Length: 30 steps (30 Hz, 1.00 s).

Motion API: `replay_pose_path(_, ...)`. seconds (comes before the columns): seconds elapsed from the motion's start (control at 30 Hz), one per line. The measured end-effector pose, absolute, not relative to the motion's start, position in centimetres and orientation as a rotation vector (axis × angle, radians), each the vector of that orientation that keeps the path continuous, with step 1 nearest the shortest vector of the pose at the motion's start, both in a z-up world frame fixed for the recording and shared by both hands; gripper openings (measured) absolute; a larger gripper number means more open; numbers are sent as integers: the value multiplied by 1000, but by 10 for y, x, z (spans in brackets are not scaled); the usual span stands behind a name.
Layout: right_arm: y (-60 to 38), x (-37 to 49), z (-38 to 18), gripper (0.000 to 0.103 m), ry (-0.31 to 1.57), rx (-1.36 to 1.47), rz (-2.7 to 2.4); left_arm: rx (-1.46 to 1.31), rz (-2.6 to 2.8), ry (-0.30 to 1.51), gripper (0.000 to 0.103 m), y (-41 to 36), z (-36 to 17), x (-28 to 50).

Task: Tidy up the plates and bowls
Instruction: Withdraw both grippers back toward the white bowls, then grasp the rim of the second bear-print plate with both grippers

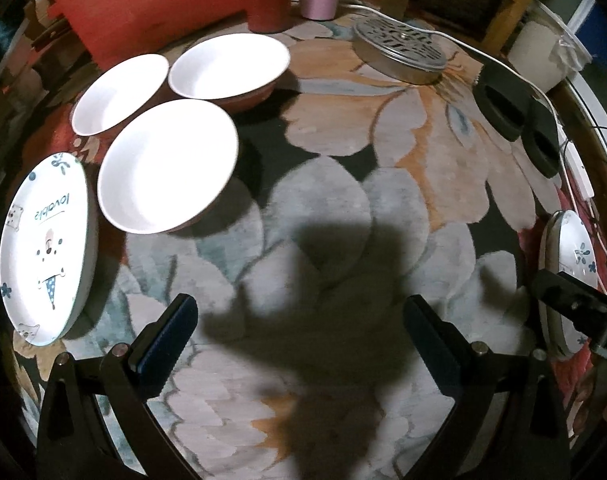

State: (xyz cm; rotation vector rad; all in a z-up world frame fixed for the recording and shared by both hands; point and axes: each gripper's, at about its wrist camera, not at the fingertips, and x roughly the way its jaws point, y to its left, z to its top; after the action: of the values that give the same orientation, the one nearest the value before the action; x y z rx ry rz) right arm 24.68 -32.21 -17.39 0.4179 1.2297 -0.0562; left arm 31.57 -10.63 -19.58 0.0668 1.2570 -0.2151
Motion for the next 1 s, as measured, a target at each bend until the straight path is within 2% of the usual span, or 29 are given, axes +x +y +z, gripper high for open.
replay_pose_path(1.0, -216, 287, -175, 100, 1261, 278, 152, -15, -93, 1252, 102, -22, -196, 327)
